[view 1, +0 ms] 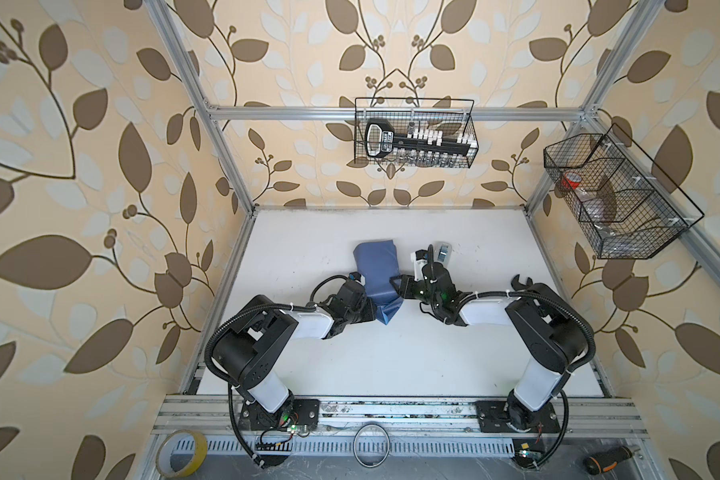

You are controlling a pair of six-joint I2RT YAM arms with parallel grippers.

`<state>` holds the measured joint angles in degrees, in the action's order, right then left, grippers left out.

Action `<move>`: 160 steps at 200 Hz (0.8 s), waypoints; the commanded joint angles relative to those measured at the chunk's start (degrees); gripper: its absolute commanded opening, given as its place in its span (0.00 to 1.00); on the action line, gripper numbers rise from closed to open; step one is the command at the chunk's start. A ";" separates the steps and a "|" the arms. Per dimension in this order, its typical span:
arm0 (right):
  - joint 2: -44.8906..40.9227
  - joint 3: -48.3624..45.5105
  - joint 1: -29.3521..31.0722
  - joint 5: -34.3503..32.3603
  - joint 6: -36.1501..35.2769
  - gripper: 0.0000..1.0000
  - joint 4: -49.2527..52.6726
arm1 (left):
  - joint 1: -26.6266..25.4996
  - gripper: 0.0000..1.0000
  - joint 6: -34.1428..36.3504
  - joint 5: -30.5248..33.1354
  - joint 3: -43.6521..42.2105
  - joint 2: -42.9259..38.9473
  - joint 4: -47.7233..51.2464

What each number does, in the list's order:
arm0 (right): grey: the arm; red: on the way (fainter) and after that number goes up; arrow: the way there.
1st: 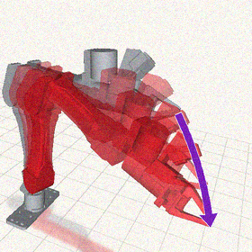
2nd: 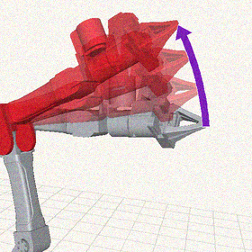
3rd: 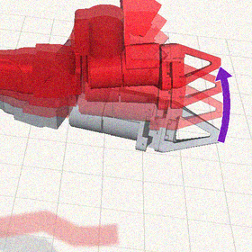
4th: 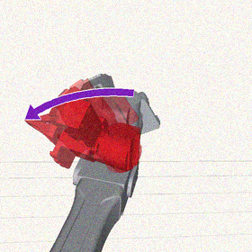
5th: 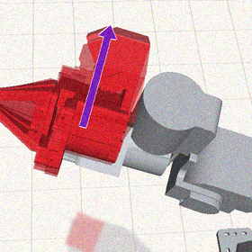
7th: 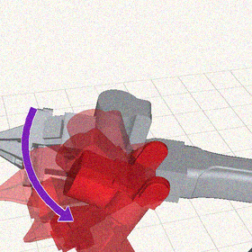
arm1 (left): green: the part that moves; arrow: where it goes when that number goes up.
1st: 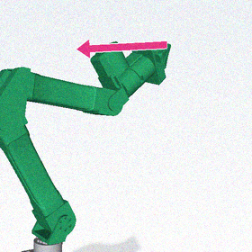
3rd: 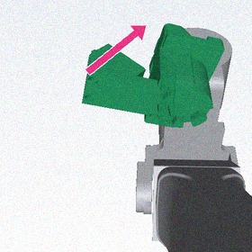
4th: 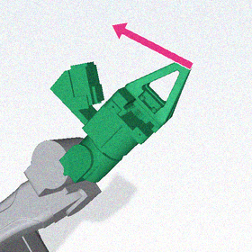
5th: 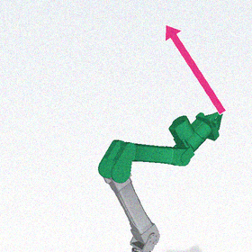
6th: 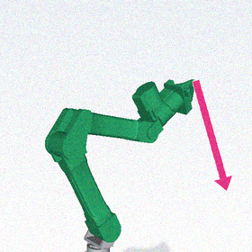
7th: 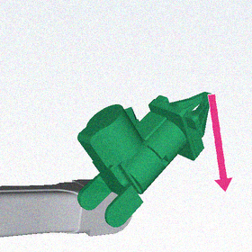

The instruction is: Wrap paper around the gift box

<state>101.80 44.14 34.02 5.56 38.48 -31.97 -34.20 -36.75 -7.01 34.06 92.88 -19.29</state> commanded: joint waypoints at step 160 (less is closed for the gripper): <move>3.39 -1.16 0.87 0.66 -0.15 0.46 3.49 | -2.31 0.19 3.86 2.68 -7.23 -3.46 -0.56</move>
<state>102.43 44.14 34.09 5.45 38.59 -33.17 -35.24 -34.70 -5.23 27.73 89.41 -24.21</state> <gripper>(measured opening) 0.461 0.187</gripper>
